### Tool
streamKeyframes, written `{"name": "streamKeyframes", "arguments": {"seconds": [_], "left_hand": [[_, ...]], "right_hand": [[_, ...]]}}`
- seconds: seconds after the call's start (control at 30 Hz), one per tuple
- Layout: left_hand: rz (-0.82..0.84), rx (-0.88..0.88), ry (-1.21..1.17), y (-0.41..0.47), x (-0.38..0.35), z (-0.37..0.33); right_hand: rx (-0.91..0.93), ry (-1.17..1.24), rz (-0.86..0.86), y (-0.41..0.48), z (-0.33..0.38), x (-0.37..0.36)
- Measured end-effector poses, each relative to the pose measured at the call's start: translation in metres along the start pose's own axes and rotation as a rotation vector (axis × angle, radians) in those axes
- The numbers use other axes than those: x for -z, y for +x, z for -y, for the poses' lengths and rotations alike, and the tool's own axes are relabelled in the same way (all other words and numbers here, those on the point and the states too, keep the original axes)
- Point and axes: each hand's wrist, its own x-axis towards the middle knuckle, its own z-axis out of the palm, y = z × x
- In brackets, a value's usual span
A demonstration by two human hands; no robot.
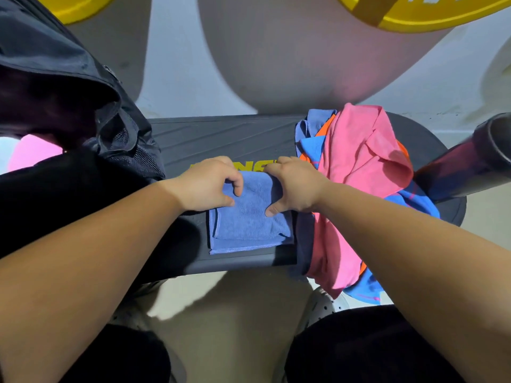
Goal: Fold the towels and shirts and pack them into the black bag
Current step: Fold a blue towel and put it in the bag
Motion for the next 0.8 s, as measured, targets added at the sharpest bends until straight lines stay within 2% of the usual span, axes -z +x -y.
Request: {"name": "streamKeyframes", "arguments": {"seconds": [0.1,0.2,0.27,0.33,0.6,0.73,0.8], "left_hand": [[-0.109,-0.064,0.019,0.002,0.004,-0.002],[-0.353,-0.042,0.098,0.005,0.006,-0.010],[-0.439,0.015,0.090,0.005,0.006,-0.016],[-0.420,0.015,0.060,-0.001,0.006,-0.020],[-0.251,-0.132,0.082,-0.049,-0.001,-0.029],[-0.193,-0.107,-0.010,-0.059,-0.015,-0.034],[-0.270,-0.129,0.117,-0.057,-0.022,-0.033]], "right_hand": [[0.003,0.091,-0.021,0.002,0.004,0.003],[-0.011,0.078,-0.238,0.002,0.006,0.006],[-0.021,0.097,-0.367,-0.002,0.007,0.008],[-0.019,0.139,-0.406,-0.010,0.007,0.010],[0.158,0.306,-0.257,-0.052,0.017,0.019],[0.072,0.145,-0.235,-0.058,0.025,0.013],[0.062,0.039,-0.211,-0.055,0.023,0.004]]}}
